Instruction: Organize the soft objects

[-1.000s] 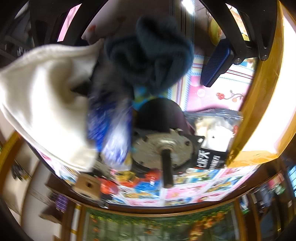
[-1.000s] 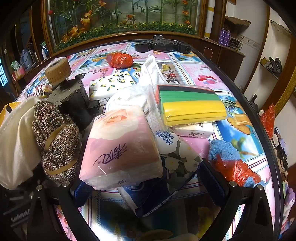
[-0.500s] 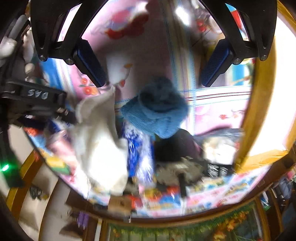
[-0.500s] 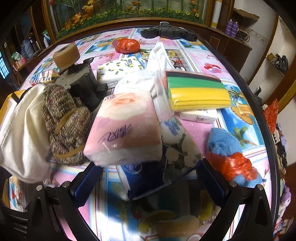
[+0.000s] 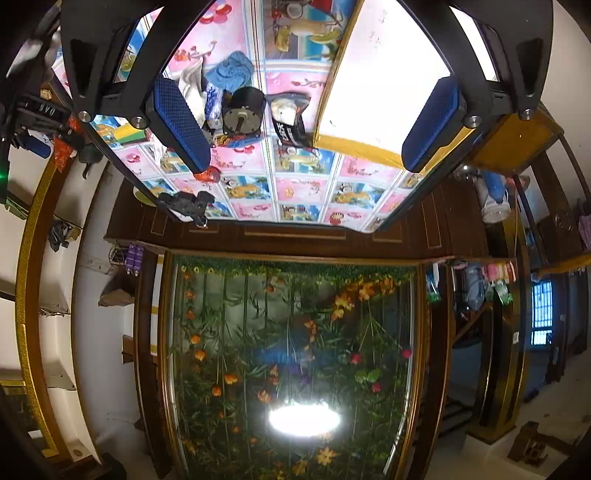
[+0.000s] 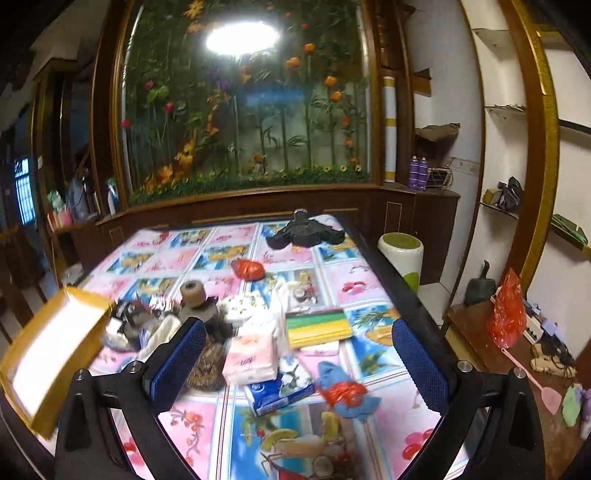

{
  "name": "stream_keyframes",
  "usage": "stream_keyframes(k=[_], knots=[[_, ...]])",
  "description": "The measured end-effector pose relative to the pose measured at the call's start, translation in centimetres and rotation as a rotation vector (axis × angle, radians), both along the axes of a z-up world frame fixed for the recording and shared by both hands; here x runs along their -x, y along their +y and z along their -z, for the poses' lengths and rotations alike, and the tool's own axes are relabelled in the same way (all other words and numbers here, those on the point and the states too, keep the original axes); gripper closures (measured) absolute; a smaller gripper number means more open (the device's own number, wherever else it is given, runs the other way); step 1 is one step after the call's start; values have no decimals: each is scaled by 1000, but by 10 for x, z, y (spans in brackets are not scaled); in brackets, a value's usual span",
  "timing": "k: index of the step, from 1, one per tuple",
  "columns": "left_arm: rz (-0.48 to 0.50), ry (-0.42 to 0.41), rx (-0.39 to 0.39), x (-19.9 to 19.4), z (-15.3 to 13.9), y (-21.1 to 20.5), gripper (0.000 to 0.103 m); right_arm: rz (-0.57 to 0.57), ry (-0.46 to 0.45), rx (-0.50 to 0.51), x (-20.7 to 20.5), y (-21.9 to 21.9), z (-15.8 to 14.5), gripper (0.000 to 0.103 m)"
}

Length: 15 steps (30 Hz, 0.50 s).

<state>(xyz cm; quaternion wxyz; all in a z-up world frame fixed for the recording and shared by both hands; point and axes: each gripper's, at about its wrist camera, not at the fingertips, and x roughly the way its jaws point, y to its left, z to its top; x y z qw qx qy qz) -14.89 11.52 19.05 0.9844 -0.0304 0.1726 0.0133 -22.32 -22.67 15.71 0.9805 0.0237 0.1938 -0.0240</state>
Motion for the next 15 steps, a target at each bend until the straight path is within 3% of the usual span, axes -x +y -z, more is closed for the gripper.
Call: stream_keyframes(k=[4,9,15], knots=[[1,84,-21,-17,24,-3,0,26,32,-22,19,-19,0,1],[64,232,-46,-28,67,-24,0,85,129,-57,25,-40,22,1],[113,410,-44,-39,116,-38,0,102,119,-36,33,-47,13,1]])
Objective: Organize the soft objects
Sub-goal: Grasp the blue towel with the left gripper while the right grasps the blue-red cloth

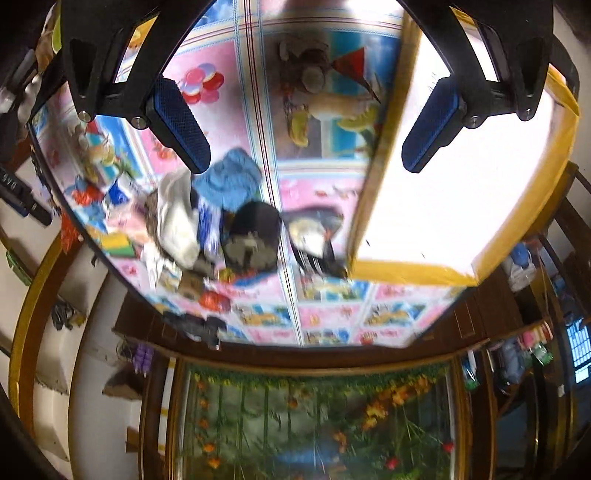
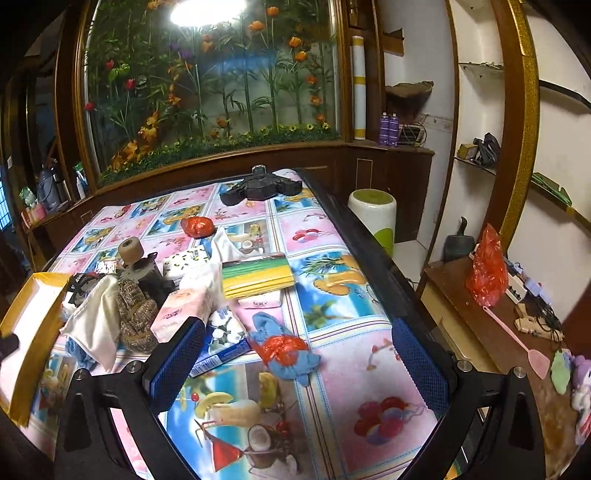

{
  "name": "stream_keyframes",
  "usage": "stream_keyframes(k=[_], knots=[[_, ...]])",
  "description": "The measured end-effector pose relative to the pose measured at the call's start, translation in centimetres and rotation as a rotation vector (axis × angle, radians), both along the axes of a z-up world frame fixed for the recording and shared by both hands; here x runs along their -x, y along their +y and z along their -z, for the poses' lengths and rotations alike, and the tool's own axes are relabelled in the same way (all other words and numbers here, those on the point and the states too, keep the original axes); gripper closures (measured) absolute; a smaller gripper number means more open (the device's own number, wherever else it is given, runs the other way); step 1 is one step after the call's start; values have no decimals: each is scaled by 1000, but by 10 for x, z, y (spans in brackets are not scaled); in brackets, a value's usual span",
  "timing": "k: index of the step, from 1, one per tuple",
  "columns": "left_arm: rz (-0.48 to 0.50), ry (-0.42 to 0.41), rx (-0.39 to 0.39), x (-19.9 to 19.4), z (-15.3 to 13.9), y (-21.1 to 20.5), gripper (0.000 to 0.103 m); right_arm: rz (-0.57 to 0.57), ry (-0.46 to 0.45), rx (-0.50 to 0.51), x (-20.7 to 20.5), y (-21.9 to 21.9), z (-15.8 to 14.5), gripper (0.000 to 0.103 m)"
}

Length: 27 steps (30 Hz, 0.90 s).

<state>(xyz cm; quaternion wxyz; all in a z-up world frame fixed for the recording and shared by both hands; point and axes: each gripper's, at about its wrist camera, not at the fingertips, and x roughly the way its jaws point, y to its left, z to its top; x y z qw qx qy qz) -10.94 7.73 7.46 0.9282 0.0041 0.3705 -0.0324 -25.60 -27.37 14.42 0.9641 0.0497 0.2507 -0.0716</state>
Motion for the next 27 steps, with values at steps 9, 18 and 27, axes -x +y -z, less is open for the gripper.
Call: stream_keyframes(k=[9,18,27], knots=[[90,108,-37,2,27,-30,0,-1,26,14,7,-3,7,1],[88,151,-1,-8,26,-30,0,-157,278,102,-14,-9,33,24],[155,124,-39,-34,17,-42,0,-202,307,32,-17,-22,28,25]])
